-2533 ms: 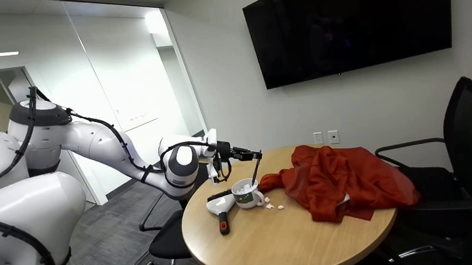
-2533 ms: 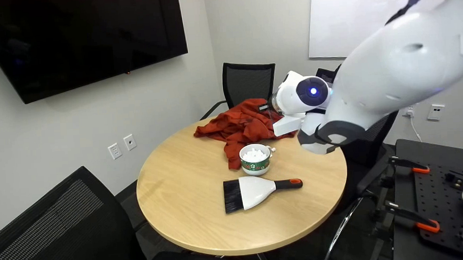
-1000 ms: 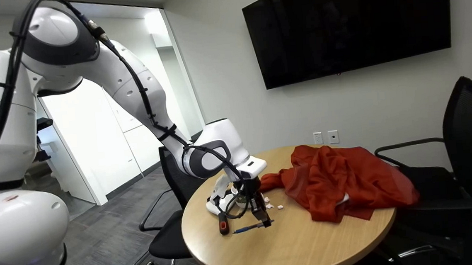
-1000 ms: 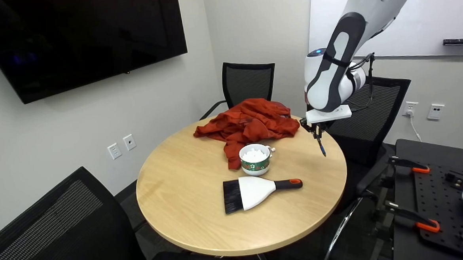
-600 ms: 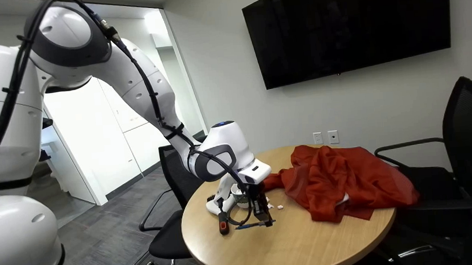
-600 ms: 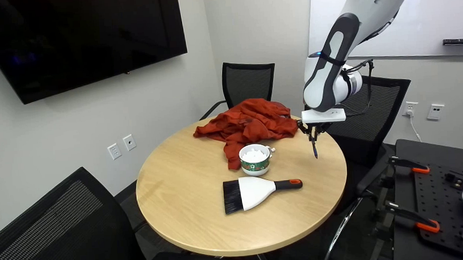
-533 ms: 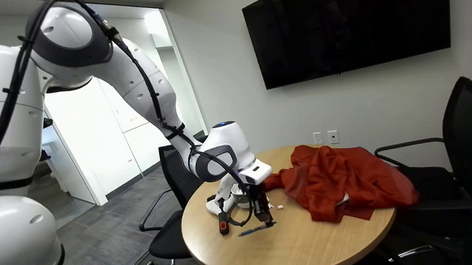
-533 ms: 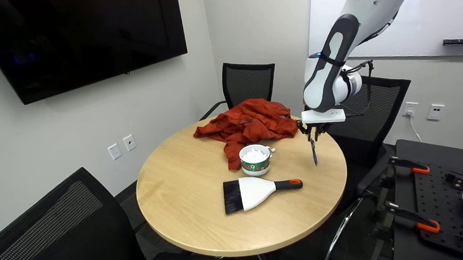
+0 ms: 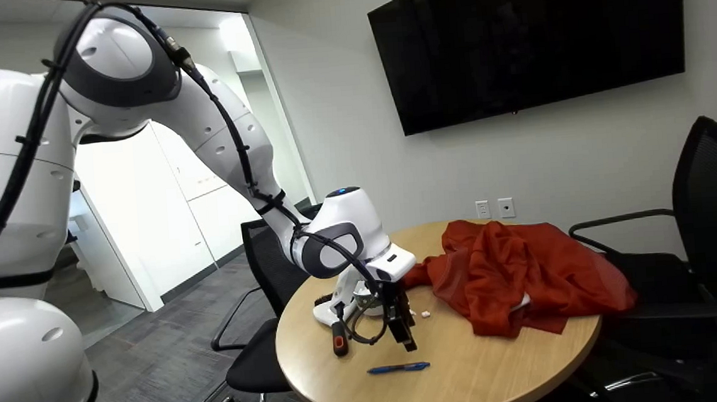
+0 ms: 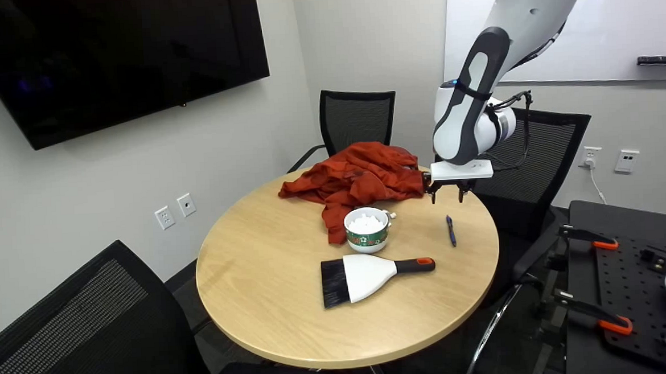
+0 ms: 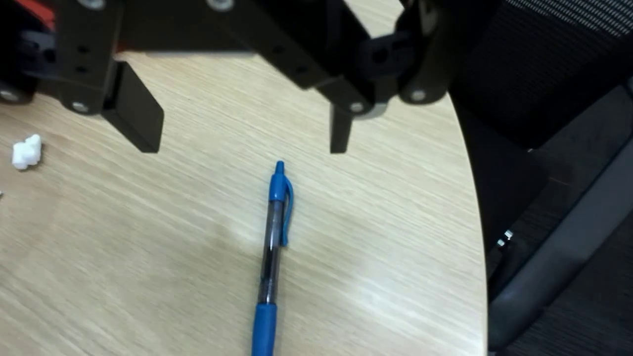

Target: Use the pen to stir in the pot

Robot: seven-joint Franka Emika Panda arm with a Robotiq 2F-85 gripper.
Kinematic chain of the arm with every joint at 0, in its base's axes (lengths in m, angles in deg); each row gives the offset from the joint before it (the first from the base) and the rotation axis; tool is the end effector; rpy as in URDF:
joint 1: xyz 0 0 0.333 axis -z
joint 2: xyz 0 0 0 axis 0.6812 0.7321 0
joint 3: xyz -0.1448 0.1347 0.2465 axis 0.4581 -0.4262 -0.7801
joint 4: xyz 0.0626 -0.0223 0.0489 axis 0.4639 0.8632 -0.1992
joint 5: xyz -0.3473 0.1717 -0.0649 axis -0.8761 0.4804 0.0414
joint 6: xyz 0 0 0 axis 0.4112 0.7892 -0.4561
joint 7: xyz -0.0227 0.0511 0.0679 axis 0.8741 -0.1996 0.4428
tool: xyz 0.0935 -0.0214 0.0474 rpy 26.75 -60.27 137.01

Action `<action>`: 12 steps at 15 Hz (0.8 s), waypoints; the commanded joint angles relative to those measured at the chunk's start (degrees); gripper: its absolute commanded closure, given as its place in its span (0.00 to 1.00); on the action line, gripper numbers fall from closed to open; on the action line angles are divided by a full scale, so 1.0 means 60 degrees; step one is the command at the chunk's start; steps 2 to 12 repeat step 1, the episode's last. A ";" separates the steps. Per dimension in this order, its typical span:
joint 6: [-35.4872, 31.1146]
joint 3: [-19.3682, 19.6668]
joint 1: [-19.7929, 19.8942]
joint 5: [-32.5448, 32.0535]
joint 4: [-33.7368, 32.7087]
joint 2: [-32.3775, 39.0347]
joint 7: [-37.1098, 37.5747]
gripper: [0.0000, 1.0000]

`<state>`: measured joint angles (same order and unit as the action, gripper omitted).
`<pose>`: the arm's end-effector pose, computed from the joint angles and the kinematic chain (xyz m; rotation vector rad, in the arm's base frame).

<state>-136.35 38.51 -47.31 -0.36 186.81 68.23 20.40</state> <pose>0.4721 -0.1638 0.1305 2.5856 -1.6226 0.1785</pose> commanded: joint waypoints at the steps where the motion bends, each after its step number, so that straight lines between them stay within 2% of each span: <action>1: -0.0004 -0.0056 0.0066 -0.0068 -0.0051 0.0058 0.0033 0.08; 12: -0.0004 -0.0056 0.0066 -0.0068 -0.0051 0.0058 0.0033 0.08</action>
